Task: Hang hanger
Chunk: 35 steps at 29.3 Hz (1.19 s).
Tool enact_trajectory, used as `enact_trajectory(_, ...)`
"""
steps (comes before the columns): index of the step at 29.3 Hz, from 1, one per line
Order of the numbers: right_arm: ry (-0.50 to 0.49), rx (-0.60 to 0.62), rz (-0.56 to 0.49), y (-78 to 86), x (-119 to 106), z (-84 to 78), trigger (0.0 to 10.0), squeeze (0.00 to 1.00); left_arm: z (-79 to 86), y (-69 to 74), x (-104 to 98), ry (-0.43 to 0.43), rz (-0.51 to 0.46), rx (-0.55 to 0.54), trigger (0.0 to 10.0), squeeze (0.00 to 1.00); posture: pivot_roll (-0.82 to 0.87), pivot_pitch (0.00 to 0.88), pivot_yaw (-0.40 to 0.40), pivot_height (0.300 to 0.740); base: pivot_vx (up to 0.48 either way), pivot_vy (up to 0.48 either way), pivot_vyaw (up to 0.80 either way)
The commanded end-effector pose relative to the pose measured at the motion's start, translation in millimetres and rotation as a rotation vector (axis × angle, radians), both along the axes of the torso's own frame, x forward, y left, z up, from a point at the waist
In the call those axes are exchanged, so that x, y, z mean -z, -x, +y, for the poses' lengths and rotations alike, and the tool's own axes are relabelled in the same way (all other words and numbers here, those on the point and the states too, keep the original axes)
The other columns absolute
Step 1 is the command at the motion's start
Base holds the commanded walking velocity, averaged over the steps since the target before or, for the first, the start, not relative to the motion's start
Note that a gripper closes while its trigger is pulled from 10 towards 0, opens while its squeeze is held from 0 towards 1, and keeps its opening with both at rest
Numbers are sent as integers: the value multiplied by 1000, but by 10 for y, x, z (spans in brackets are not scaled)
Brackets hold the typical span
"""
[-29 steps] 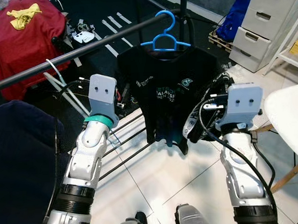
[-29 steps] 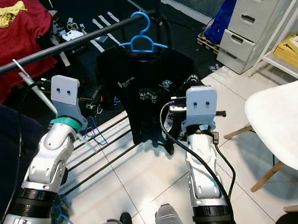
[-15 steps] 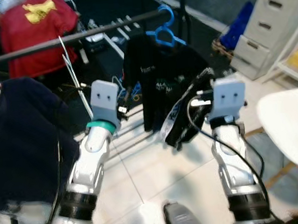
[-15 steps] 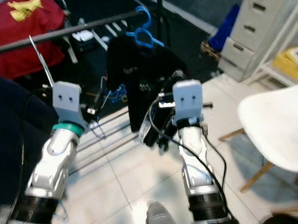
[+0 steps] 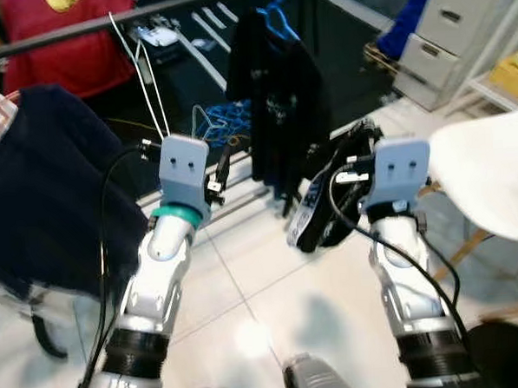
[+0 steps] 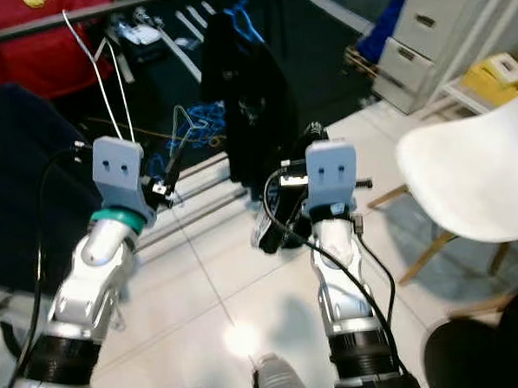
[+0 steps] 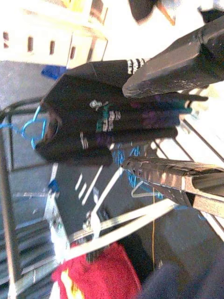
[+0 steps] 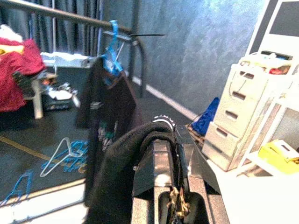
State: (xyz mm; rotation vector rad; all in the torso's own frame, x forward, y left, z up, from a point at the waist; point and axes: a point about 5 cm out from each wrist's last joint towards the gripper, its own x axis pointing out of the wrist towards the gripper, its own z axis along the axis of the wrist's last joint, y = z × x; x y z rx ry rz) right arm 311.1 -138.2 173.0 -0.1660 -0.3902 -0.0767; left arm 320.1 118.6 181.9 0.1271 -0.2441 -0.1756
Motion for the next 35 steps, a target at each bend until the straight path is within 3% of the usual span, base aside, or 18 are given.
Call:
enact_trajectory(1,3,-35,-7,-17,-9,87,10000,0,41,24,65,-3,24,-25,10000,0,-179,25,72,740,-450,0,0)
enact_trajectory(5,7,-48,-13,-51,-36,106,10000,0,57,32,68,-5,26,-37,10000,0,-171,29,69,740,-451,0,0)
enact_trajectory(10,-7,-53,-5,-82,-36,102,10000,0,71,26,99,-9,59,-50,10000,0,-164,31,70,740,0,0,-800)
enact_trajectory(11,-18,-55,2,-97,-28,104,10000,0,87,15,165,-15,131,-50,10000,0,-161,30,74,740,0,0,-800)
enact_trajectory(16,-21,-57,4,-102,-23,106,10000,0,100,14,196,-23,161,-54,10000,0,-161,30,74,740,0,0,-800)
enact_trajectory(27,-30,-82,-2,-162,-43,160,10000,0,345,99,300,-17,209,-88,10000,0,-138,25,93,740,0,0,-800)
enact_trajectory(35,-28,-101,-14,-194,-74,209,10000,0,344,138,338,-19,276,-14,10000,0,-133,28,101,740,0,0,-800)
